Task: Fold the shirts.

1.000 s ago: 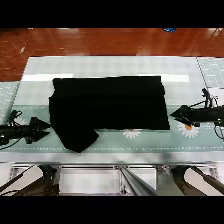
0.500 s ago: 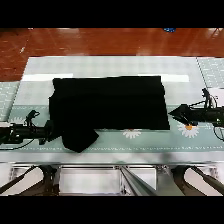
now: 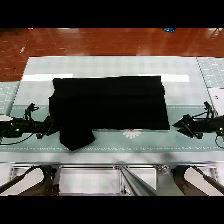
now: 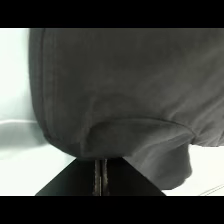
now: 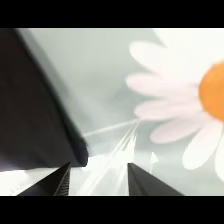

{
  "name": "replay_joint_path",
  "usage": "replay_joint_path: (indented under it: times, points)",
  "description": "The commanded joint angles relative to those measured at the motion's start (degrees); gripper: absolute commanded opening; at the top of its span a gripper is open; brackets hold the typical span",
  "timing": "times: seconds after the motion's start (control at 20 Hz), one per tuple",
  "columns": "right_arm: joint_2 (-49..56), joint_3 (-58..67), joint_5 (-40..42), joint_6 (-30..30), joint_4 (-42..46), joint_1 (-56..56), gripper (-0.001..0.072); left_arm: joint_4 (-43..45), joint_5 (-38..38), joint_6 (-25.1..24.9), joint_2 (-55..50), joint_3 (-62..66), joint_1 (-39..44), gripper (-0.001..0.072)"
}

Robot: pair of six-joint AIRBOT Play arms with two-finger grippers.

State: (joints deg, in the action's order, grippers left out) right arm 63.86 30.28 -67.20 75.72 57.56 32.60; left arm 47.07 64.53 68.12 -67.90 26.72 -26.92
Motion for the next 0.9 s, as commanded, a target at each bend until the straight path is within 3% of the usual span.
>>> replay_joint_path:
  times: [0.0,0.2,0.25,0.35,0.45,0.6,0.85]
  points:
    - [0.5,-2.4,2.7,0.0,-3.0,-2.8,0.0409,-1.1,1.6,0.0,0.0,0.7,0.2,0.0016]
    - [6.3,-1.8,9.2,-2.0,-13.0,-9.6,0.0406,-1.1,1.6,0.0,0.0,0.8,0.2,0.0016]
    - [7.9,-0.9,10.1,-3.1,-14.8,-11.5,0.0336,-1.1,1.7,0.0,0.0,1.0,0.2,0.0016]
    - [9.2,2.8,9.4,-6.4,-16.1,-14.3,0.0039,-1.0,2.9,-0.2,0.1,2.8,0.0,0.0016]
    - [8.9,8.1,6.0,-7.2,-15.8,-14.8,0.0036,-1.7,3.7,-0.2,0.1,6.9,0.0,0.0016]
    - [9.8,17.3,7.1,-4.7,-15.8,-15.4,0.0036,-8.4,-0.1,-0.2,-0.8,14.6,0.4,0.0016]
    - [19.1,32.4,7.5,-1.8,-15.3,-17.6,0.0035,-10.3,-3.1,2.7,-13.4,32.3,5.3,0.0016]
